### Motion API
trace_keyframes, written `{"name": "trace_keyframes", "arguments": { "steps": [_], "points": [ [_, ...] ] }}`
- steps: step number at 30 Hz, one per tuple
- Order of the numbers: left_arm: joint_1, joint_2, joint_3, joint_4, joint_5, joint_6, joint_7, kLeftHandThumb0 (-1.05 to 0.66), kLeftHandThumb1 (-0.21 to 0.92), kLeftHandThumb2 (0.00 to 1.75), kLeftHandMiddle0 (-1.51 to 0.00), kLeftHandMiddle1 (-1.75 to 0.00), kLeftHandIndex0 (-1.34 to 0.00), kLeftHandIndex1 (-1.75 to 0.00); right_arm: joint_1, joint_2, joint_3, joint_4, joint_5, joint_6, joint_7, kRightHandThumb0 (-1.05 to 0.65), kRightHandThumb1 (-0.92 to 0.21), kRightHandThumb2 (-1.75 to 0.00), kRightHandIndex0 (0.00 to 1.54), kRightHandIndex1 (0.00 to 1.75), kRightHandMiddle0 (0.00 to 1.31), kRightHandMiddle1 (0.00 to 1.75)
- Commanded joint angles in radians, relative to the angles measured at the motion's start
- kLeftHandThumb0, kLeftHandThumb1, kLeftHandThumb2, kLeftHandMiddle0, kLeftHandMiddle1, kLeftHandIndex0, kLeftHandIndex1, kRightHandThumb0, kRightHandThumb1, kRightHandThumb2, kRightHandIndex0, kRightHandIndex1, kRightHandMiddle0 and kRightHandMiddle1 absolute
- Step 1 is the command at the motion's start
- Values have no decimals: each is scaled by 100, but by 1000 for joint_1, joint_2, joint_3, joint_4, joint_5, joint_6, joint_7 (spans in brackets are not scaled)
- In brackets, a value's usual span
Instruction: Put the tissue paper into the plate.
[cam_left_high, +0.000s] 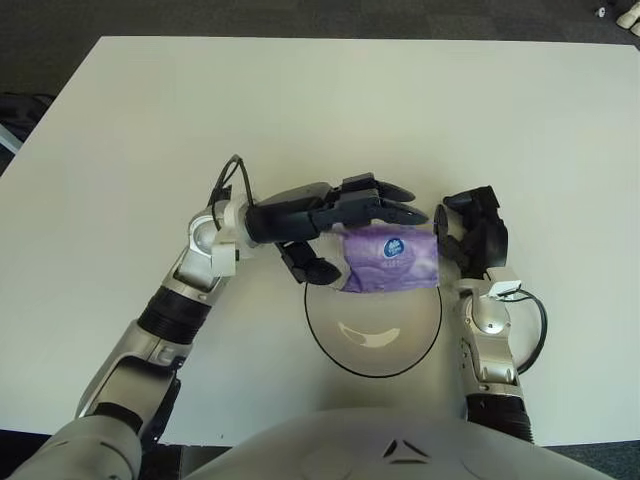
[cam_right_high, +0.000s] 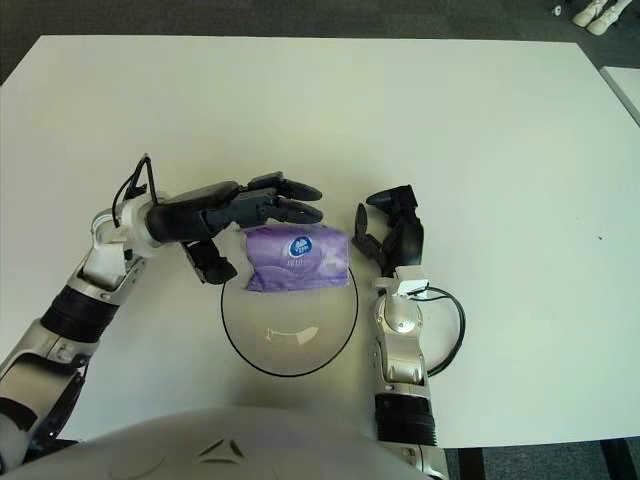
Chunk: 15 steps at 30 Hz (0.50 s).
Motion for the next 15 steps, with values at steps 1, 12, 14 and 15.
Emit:
{"name": "trace_keyframes", "arguments": {
  "steps": [1, 12, 14, 15],
  "points": [
    [-35, -6, -14, 31, -17, -71, -40, -101, 92, 105, 0, -35, 0, -16, 40, 7, -4, 31, 0, 36, -12, -39, -65, -91, 59, 135, 36, 175],
    [-89, -22, -34, 108, -38, -195, -76, -103, 92, 102, 0, -36, 0, -14, 39, 6, 0, 36, 5, 29, -12, -38, -71, -82, 60, 134, 32, 175],
    [-96, -21, -40, 113, -49, -192, -82, -103, 92, 102, 0, -35, 0, -14, 38, 5, 0, 39, 7, 24, -10, -38, -71, -81, 60, 134, 31, 175],
    [-98, -21, -42, 115, -52, -193, -84, -103, 92, 102, 0, -35, 0, -14, 38, 4, 0, 40, 8, 23, -9, -38, -72, -81, 60, 134, 31, 175]
  ]
}}
